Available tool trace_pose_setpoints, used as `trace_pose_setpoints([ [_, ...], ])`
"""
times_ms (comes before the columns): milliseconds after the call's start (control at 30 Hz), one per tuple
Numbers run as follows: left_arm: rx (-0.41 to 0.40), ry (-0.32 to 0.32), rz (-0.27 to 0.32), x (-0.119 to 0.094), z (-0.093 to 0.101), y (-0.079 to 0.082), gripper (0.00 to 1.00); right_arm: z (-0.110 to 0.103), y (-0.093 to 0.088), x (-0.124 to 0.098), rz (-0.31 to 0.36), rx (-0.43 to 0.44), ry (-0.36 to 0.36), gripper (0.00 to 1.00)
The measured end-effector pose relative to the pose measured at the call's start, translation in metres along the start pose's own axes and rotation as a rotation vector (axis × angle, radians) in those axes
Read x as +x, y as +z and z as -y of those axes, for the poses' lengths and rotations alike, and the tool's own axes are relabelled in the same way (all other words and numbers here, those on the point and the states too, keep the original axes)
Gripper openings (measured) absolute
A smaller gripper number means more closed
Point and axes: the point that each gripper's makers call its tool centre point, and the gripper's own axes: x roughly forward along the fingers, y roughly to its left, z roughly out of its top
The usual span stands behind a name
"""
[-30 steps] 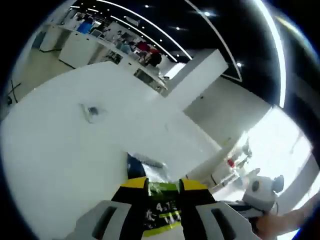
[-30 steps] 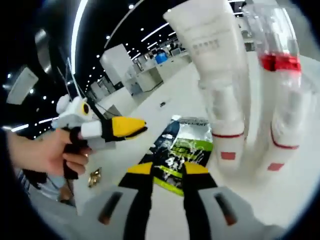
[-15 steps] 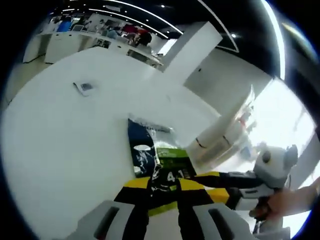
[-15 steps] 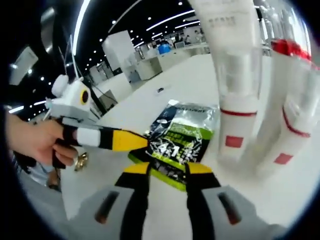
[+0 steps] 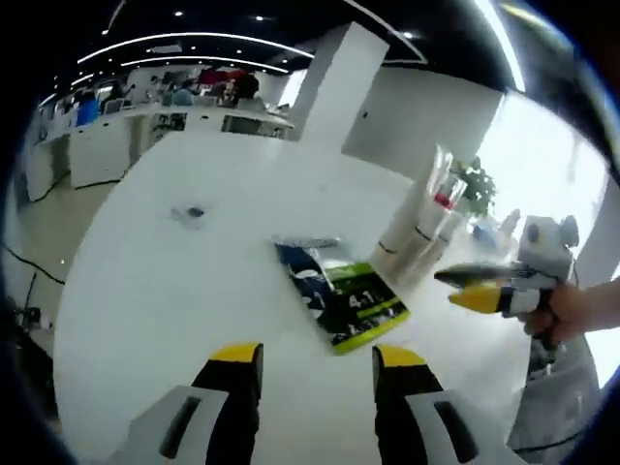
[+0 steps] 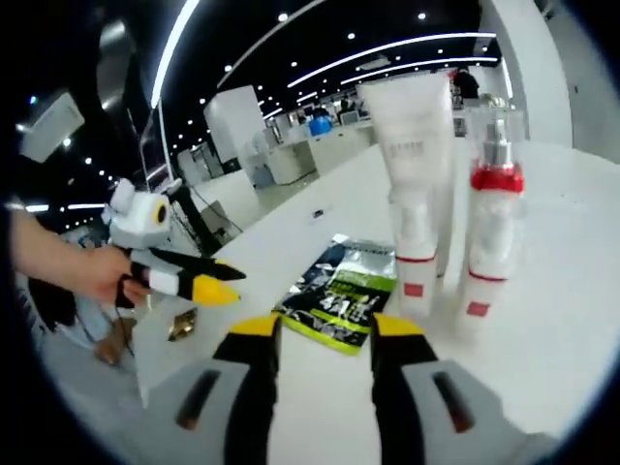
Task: Arrange the skincare products in the storage area until every visible bottle or jar stands upright without overlapping.
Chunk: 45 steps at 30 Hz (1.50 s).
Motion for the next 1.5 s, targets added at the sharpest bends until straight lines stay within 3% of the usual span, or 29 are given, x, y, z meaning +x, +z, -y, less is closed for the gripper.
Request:
trace_pose_setpoints([
  [100,0.004,0.045,-0.038,-0.025,-0.013,-0.019,0.54,-0.013,0.004,-0.011,0.019,0.016,0.007,0.37],
  [233,-0.066,0.099,-0.071,-0.047,-0.025,-0.039,0.64,-0.028,0.006,-0.019,0.02,0.001,0.023,0.38],
  [300,-0.066,0.134,-0.08,-0.058,-0.029,-0.047,0.59,-0.033,0.006,-0.025,0.023,-0.007,0.018,0.38],
  [367,-0.056,0.137,-0.109,-0.063,-0.027,-0.055,0.56,-0.033,0.008,-0.033,0.048,-0.016,-0.001,0.39],
  [467,-0.015,0.182,-0.189,-0.071,-0.029,-0.074,0.64,-0.033,0.004,-0.041,0.043,-0.002,-0.013,0.4],
  [533,-0.022,0.188,-0.231,-0.072,-0.033,-0.088,0.64,-0.034,-0.001,-0.05,0.04,-0.003,-0.023,0.4],
  [600,0.019,0.213,-0.267,-0.076,-0.04,-0.098,0.64,-0.035,-0.004,-0.059,0.037,-0.004,-0.034,0.4],
  [667,0.03,0.194,-0.298,-0.076,-0.038,-0.106,0.64,-0.035,-0.006,-0.067,0.041,-0.002,-0.047,0.4],
  [700,0.037,0.178,-0.294,-0.074,-0.035,-0.107,0.64,-0.034,-0.008,-0.073,0.048,-0.005,-0.061,0.4],
  [733,0.093,0.172,-0.252,-0.07,-0.037,-0.1,0.64,-0.033,-0.01,-0.077,0.051,-0.005,-0.068,0.4],
  [767,0.114,0.184,-0.307,-0.072,-0.04,-0.107,0.62,-0.032,-0.014,-0.082,0.043,0.001,-0.075,0.4],
  [867,0.123,0.193,-0.325,-0.073,-0.041,-0.106,0.58,-0.032,-0.022,-0.092,0.032,0.003,-0.09,0.39],
  [900,0.165,0.208,-0.351,-0.075,-0.045,-0.108,0.55,-0.031,-0.025,-0.097,0.03,0.005,-0.097,0.39],
  [1033,0.159,0.202,-0.34,-0.074,-0.041,-0.106,0.54,-0.03,-0.031,-0.113,0.03,0.014,-0.124,0.39],
  [1167,0.216,0.157,-0.339,-0.071,-0.032,-0.105,0.41,-0.03,-0.035,-0.122,0.03,0.011,-0.141,0.38],
  [1500,0.216,0.152,-0.39,-0.073,-0.024,-0.109,0.4,-0.031,-0.032,-0.138,0.051,0.013,-0.153,0.38],
])
